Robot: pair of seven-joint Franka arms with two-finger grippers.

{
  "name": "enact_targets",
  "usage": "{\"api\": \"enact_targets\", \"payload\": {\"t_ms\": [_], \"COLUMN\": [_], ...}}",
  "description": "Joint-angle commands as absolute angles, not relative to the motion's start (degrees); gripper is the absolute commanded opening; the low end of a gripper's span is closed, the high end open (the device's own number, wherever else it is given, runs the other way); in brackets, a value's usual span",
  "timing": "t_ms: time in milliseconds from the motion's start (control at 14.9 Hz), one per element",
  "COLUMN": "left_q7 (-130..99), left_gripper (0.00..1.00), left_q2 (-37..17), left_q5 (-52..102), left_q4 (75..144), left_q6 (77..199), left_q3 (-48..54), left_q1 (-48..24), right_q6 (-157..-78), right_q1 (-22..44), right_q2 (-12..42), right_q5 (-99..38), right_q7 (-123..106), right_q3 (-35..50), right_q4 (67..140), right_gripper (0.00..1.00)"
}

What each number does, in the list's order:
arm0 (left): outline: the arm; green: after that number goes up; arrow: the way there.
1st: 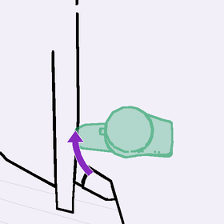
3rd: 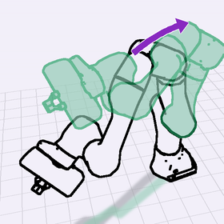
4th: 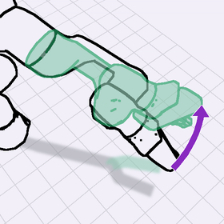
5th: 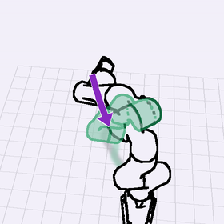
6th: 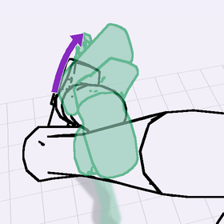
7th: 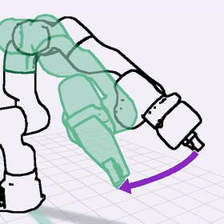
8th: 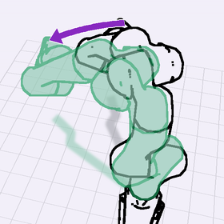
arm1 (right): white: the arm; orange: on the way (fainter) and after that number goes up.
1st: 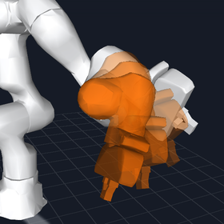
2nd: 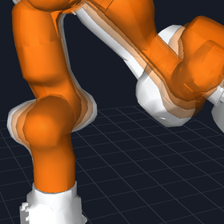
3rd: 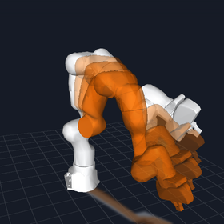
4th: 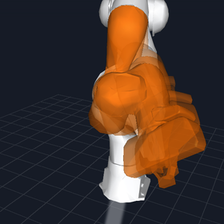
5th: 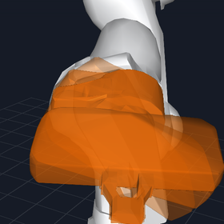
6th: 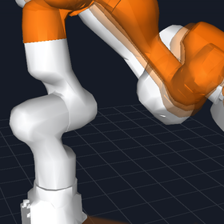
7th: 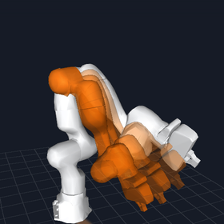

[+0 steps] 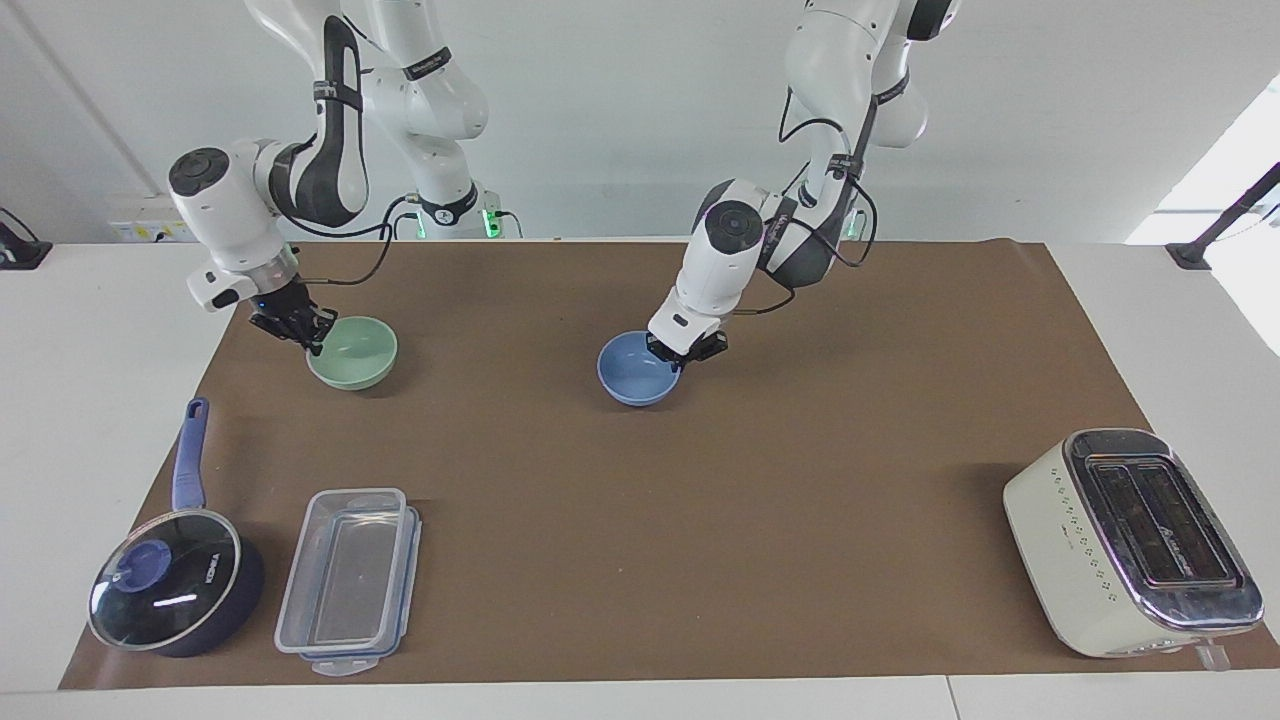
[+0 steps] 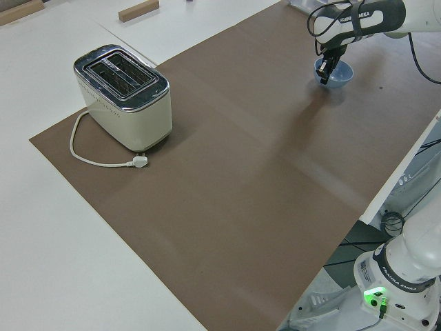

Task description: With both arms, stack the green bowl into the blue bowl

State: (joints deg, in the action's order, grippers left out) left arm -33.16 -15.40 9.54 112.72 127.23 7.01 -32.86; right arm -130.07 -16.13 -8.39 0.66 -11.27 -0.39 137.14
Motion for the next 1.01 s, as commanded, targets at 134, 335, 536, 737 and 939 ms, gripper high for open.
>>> {"api": "enact_targets", "payload": {"t_ms": [134,335,536,737,939], "left_q7": [-32.17,-29.37,-17.10,-4.09,-0.97], "left_gripper": [1.00,1.00,1.00,1.00,1.00], "left_q2": [-11.35,-9.23,-8.18,-4.41,-1.67], "left_q5": [10.81,10.11,7.57,6.50,3.10], "left_q4": [111.80,106.72,101.61,101.69,98.02], "left_q6": [121.92,113.15,102.24,97.40,91.70], "left_q3": [5.45,5.45,5.45,5.36,5.54], "left_q1": [-29.82,-21.22,-10.85,-1.96,1.67], "right_q6": [-121.13,-119.80,-118.83,-119.79,-126.19], "right_q1": [-16.35,-16.35,-15.30,-6.01,3.48], "right_q2": [-9.66,-10.81,-11.42,-11.60,-9.77], "right_q5": [0.00,-3.40,-10.80,-13.97,-13.97], "right_q7": [-10.21,-8.26,-9.92,-8.54,-1.94], "right_q3": [3.94,8.51,11.59,11.78,11.78], "right_q4": [128.86,128.50,128.67,129.11,129.81], "right_gripper": [0.00,0.00,0.00,0.00,0.00]}}
